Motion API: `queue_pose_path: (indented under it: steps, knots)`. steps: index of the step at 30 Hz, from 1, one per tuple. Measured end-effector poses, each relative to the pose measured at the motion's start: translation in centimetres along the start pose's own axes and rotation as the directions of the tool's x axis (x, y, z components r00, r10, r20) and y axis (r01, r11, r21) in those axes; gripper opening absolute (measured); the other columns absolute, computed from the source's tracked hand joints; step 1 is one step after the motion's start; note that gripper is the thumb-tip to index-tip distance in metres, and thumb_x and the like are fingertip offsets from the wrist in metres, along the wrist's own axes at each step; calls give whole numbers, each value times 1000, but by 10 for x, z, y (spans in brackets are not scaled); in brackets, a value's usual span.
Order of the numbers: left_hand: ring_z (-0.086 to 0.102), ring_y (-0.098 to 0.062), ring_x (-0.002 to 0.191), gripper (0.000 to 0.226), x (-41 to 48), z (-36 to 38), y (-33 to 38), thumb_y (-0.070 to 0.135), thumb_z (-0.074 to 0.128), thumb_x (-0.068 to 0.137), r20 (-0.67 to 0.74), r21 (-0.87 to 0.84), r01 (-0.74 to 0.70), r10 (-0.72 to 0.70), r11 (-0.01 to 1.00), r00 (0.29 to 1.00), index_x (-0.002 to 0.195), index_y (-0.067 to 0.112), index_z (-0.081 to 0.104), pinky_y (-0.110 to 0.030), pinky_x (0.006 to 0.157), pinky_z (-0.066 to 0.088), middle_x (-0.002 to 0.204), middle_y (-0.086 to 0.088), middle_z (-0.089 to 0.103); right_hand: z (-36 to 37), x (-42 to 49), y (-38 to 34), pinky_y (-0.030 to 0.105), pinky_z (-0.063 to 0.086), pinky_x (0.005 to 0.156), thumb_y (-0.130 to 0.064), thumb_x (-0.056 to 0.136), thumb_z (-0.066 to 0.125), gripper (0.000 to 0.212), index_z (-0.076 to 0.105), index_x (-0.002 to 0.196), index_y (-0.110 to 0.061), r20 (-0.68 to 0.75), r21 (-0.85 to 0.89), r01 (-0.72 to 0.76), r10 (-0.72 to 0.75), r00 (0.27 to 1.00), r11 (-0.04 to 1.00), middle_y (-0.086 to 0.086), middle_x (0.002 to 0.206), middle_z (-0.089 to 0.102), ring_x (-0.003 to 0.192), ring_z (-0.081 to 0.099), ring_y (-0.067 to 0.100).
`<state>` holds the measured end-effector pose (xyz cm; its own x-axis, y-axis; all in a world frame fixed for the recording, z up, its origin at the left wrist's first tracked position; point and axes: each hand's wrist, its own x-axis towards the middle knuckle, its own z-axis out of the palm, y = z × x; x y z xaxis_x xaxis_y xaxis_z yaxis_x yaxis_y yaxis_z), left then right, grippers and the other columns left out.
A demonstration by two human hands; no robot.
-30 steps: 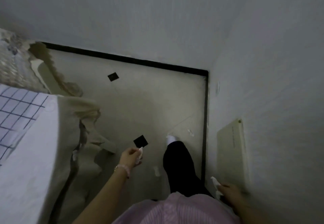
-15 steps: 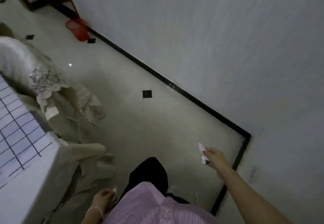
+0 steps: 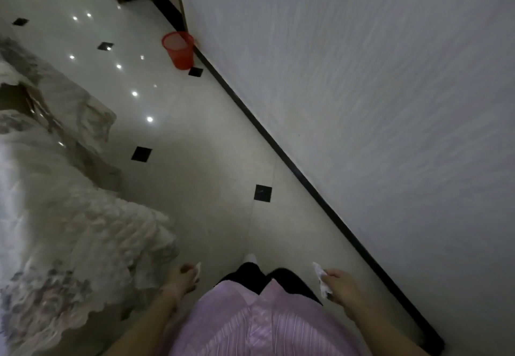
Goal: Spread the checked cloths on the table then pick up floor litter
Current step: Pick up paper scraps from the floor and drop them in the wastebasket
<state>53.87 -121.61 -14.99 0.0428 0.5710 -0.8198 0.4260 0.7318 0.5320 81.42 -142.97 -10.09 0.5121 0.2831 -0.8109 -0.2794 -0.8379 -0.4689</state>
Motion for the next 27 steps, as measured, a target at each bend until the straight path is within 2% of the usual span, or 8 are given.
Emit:
queue_pose_path:
  steps: [4, 8, 10, 14, 17, 21, 24, 27]
  knots:
    - [55, -6, 39, 29, 29, 35, 140, 1, 58, 92, 46, -110, -102, 108, 989, 993, 65, 7, 49, -10, 36, 47, 62, -8, 51, -9, 43, -66, 23, 45, 61, -46, 87, 60, 32, 61, 76, -16, 44, 0, -139, 139, 989, 990, 4, 69, 53, 65, 54, 18]
    - [56, -15, 58, 24, 78, 54, 236, 4, 58, 92, 48, -220, -140, 154, 965, 987, 69, 9, 54, -12, 41, 50, 68, -9, 53, -11, 108, -139, 33, 50, 84, -46, 85, 62, 37, 71, 74, -12, 36, -87, -136, 139, 990, 987, 10, 80, 66, 78, 60, 22]
    - [54, -16, 63, 23, 111, 58, 274, 4, 58, 92, 39, -308, -127, 146, 943, 988, 70, 10, 55, -13, 44, 52, 69, -8, 53, -8, 132, -195, 29, 42, 68, -38, 89, 60, 42, 59, 65, -2, 64, -106, -111, 118, 991, 988, 13, 73, 57, 69, 53, 21]
    - [57, -9, 51, 23, 164, 50, 323, 5, 57, 92, -2, -353, 5, -7, 935, 1000, 70, 9, 53, -13, 43, 51, 64, -7, 56, 2, 206, -311, 30, 40, 63, -40, 87, 62, 50, 65, 73, 8, 69, -199, -20, 34, 997, 980, 16, 75, 59, 71, 54, 20]
    - [54, -3, 34, 23, 196, 25, 344, 5, 57, 93, -106, -431, 112, -173, 896, 979, 70, 7, 55, -12, 37, 46, 38, 5, 56, 21, 255, -421, 32, 49, 69, -24, 89, 62, 40, 67, 73, 12, 110, -257, 78, -51, 993, 963, 20, 76, 63, 72, 58, 26]
    - [54, -22, 40, 24, 225, -12, 372, -4, 55, 92, -183, -460, 166, -276, 872, 943, 68, -3, 56, -14, 30, 41, 31, 0, 55, 67, 297, -587, 25, 44, 61, -18, 92, 58, 43, 63, 87, 24, 219, -289, 282, -224, 950, 915, 20, 73, 56, 64, 52, 25]
    - [50, -24, 56, 24, 252, -36, 393, -12, 55, 89, -206, -544, 202, -362, 815, 909, 66, -5, 54, -24, 31, 47, 66, -19, 63, 115, 320, -695, 26, 44, 60, -28, 89, 63, 51, 58, 94, 23, 289, -223, 387, -319, 903, 894, 14, 66, 55, 52, 49, 19]
    - [50, -25, 64, 6, 282, -67, 424, -11, 56, 89, -201, -546, 245, -409, 801, 890, 89, -16, 60, -24, 33, 49, 107, -32, 59, 169, 347, -778, 27, 42, 62, -34, 86, 65, 56, 58, 94, 20, 355, -179, 439, -358, 864, 881, 12, 57, 51, 47, 45, 16]
